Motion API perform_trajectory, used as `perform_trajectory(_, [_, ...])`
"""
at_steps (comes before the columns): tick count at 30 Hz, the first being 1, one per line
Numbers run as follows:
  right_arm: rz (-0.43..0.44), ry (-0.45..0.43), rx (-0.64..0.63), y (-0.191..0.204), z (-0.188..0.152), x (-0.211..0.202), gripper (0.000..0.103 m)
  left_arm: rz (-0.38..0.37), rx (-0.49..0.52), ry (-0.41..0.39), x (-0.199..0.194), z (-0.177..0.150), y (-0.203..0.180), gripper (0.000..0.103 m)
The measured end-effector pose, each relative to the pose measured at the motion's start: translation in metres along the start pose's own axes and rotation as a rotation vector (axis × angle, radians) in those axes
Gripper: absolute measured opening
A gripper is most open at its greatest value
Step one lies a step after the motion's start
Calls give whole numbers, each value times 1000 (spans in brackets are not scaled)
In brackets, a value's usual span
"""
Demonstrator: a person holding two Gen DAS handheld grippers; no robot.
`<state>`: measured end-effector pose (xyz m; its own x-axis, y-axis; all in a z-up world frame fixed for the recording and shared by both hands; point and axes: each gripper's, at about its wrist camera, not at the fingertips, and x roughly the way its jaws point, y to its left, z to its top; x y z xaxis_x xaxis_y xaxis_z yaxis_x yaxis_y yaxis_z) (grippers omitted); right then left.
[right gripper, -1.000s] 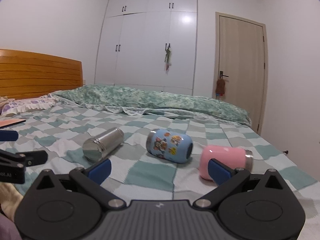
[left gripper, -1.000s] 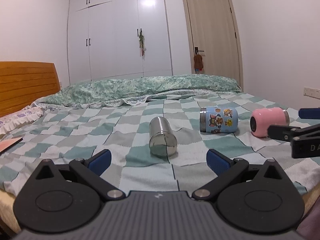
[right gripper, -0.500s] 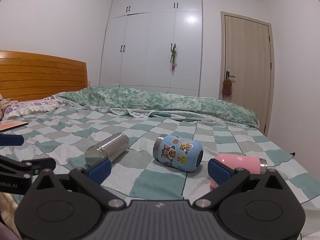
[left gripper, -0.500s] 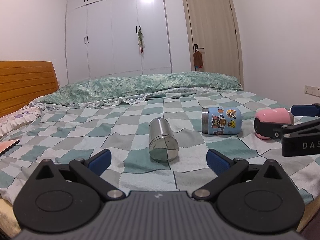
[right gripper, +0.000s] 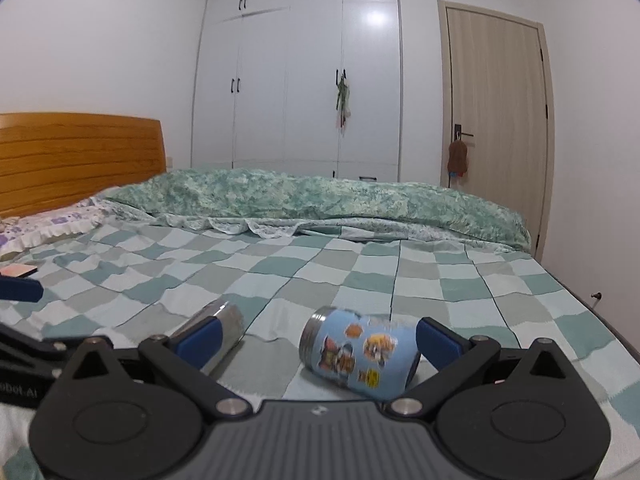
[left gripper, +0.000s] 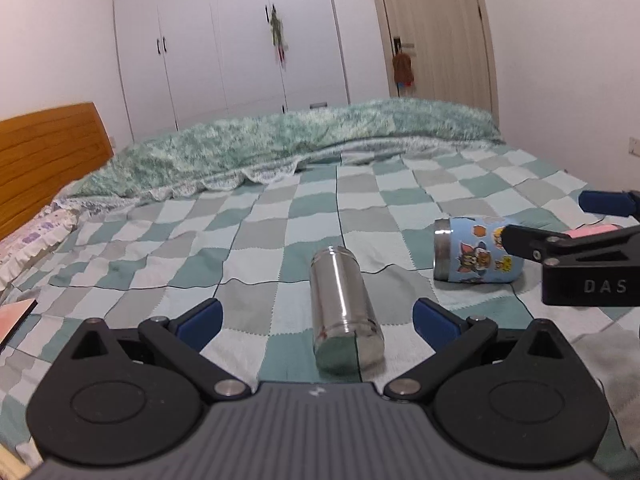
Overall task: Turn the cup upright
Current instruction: 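Move the left tool to the silver bottle and close its fingers around it, then lift the silver bottle with the left tool and open it, releasing the bottle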
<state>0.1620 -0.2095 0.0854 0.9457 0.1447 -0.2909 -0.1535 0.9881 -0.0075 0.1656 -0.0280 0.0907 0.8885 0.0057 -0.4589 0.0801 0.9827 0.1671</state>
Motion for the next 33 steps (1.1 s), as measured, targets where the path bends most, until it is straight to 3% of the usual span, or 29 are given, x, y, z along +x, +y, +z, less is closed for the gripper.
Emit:
perform_trajectory(5, [-8,57,25,-7,17,43,103,22,7,115,42,21,-3,103])
perform_trajectory(12, [-27,96,81,-30,4,80,103,44,-9,227,97,33,-8,103])
perform_trajectory(23, [27,163,41,-28,-13,105,103,22,-45,377,157,22,-14,98])
perform_trajectory(26, [38,173,30,-24,-14,107,103,15,-52,414,169,15,-17,92])
perform_trajectory(27, [36,173,27,-24,-14,107,103,11,-59,429,173,12,-17,83])
perform_trajectory(28, [37,174,25,-24,-14,107,103,5,-67,445,177,10,-17,68])
perform_trajectory(29, [40,173,25,-23,-14,106,103,-14,-85,469,181,8,-16,64])
perform_trajectory(33, [39,168,19,-22,-14,105,103,-21,-116,462,178,5,-11,64])
